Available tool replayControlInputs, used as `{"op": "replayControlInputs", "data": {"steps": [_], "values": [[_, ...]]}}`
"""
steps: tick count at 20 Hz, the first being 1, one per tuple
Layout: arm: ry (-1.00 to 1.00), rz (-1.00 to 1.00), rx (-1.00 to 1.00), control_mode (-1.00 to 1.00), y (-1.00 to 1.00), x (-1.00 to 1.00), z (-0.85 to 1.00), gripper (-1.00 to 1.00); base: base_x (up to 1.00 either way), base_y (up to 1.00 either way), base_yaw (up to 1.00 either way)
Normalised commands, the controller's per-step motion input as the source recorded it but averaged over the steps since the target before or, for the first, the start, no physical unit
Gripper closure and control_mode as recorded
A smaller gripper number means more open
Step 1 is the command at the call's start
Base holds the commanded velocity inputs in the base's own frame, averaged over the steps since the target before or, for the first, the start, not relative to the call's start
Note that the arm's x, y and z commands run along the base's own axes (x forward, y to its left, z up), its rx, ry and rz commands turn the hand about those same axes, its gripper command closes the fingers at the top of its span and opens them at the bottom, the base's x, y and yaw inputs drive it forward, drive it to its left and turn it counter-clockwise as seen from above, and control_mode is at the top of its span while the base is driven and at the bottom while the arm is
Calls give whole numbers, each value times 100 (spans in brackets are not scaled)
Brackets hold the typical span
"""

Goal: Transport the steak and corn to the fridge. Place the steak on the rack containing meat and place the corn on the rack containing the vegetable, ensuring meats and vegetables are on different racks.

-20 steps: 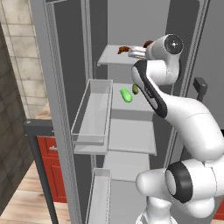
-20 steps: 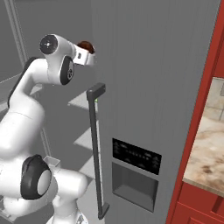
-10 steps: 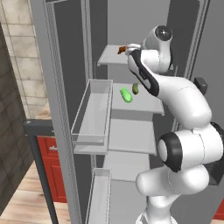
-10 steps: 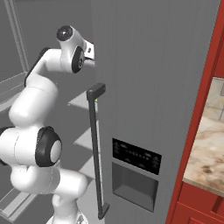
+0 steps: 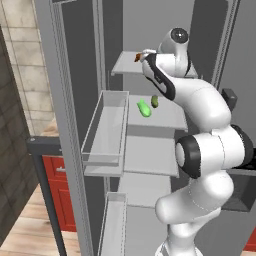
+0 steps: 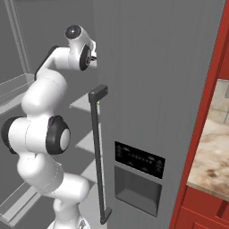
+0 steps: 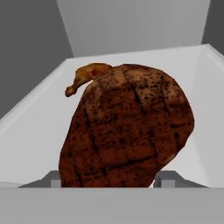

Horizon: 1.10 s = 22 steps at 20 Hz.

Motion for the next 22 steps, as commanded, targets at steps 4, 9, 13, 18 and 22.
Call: {"op": "replayControlInputs", "data": {"steps": [4,9,13,18,22], "values": [[6,0,0,-100,-6,41,-28,100,0,0,0],[8,0,0,-100,-11,41,-31,100,0,0,0],[10,0,0,-100,-20,45,-17,100,0,0,0],[1,0,0,-100,-8,54,-25,100,0,0,0],[0,0,0,-100,-10,56,-37,100,0,0,0]]}}
